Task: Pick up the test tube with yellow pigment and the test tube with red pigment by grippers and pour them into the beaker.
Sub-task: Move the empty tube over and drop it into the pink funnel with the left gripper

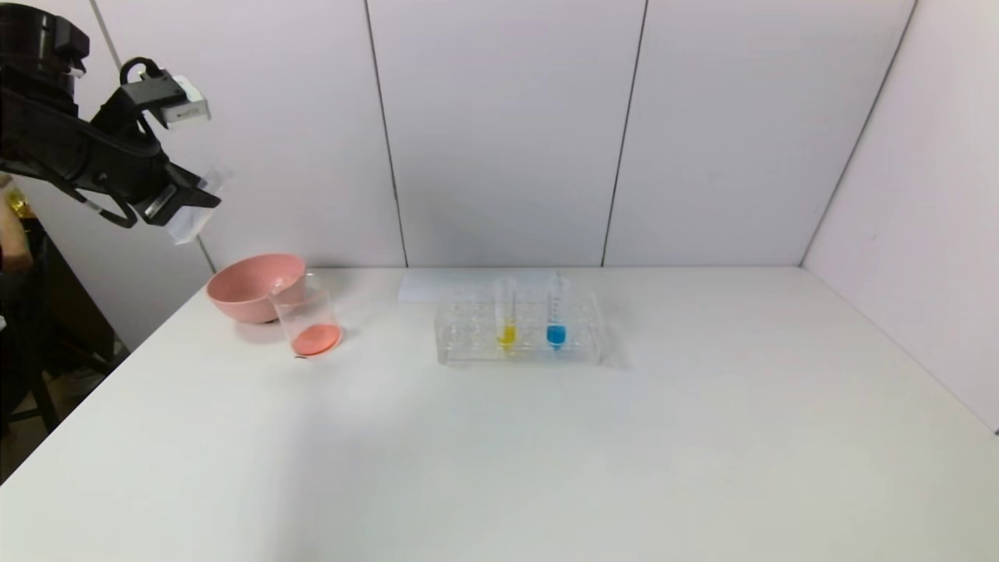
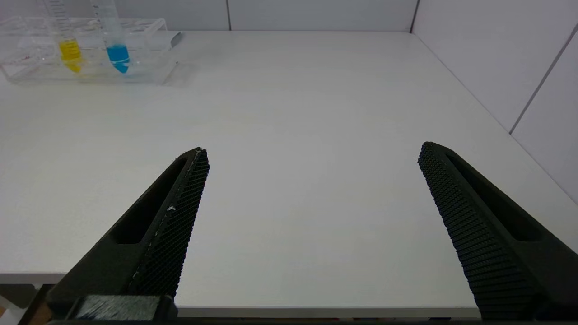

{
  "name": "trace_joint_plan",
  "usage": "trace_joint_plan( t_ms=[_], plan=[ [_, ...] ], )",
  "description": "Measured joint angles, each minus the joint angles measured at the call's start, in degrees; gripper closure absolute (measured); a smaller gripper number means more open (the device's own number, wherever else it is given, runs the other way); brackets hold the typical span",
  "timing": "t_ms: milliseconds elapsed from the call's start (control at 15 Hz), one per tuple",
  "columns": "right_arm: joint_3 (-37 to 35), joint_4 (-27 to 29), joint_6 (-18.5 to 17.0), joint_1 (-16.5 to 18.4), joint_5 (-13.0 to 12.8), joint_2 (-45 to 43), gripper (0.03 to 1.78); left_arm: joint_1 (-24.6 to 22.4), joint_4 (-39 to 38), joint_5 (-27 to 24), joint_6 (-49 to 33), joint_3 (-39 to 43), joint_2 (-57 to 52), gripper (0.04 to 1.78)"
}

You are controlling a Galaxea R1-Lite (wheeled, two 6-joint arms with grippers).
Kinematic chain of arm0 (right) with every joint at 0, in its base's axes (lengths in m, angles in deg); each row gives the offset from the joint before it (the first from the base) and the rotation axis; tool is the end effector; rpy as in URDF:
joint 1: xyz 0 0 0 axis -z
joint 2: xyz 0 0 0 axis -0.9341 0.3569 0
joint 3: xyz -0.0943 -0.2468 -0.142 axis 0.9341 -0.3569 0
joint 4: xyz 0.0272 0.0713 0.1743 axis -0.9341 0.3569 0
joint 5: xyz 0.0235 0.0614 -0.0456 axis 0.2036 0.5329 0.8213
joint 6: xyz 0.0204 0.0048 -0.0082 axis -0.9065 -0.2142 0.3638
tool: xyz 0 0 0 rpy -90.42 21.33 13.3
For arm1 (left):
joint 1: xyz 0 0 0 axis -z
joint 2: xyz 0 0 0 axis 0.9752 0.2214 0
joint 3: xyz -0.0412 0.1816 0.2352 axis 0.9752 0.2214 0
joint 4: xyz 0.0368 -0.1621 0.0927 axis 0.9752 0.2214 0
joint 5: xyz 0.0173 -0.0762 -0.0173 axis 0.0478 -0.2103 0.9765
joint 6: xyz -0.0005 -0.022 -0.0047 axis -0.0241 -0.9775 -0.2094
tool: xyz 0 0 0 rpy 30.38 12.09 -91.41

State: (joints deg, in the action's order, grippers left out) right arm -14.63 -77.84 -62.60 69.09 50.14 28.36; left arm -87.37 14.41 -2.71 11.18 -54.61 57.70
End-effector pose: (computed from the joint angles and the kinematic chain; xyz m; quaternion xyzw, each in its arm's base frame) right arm -0.0228 -0.0001 0.0762 0.0029 -0.0006 -0.0022 1.0000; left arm 0.3538 0.0570 0.3159 0.3106 0.2121 -0.1455 0.9151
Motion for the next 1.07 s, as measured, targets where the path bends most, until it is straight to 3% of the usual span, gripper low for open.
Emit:
trace_joint_plan(
  t_ms=[400, 600, 800, 1067],
  plan=[
    [0.00, 0.00, -0.02, 0.00, -0.02, 0.00, 0.11, 0.00, -21.14, 0.33, -21.64, 12.07, -4.10, 1.38],
    [0.00, 0.00, 0.00, 0.00, 0.00, 0.00, 0.11, -0.02, -31.62, 3.08, -30.84, 17.69, -5.14, 1.38],
    [0.00, 0.00, 0.00, 0.00, 0.00, 0.00, 0.11, 0.00, -33.01, 7.95, -37.27, 20.64, -5.29, 1.38],
    [0.00, 0.00, 0.00, 0.00, 0.00, 0.00, 0.11, 0.00, -33.15, 11.56, -39.28, 21.36, -4.35, 1.38]
  ],
)
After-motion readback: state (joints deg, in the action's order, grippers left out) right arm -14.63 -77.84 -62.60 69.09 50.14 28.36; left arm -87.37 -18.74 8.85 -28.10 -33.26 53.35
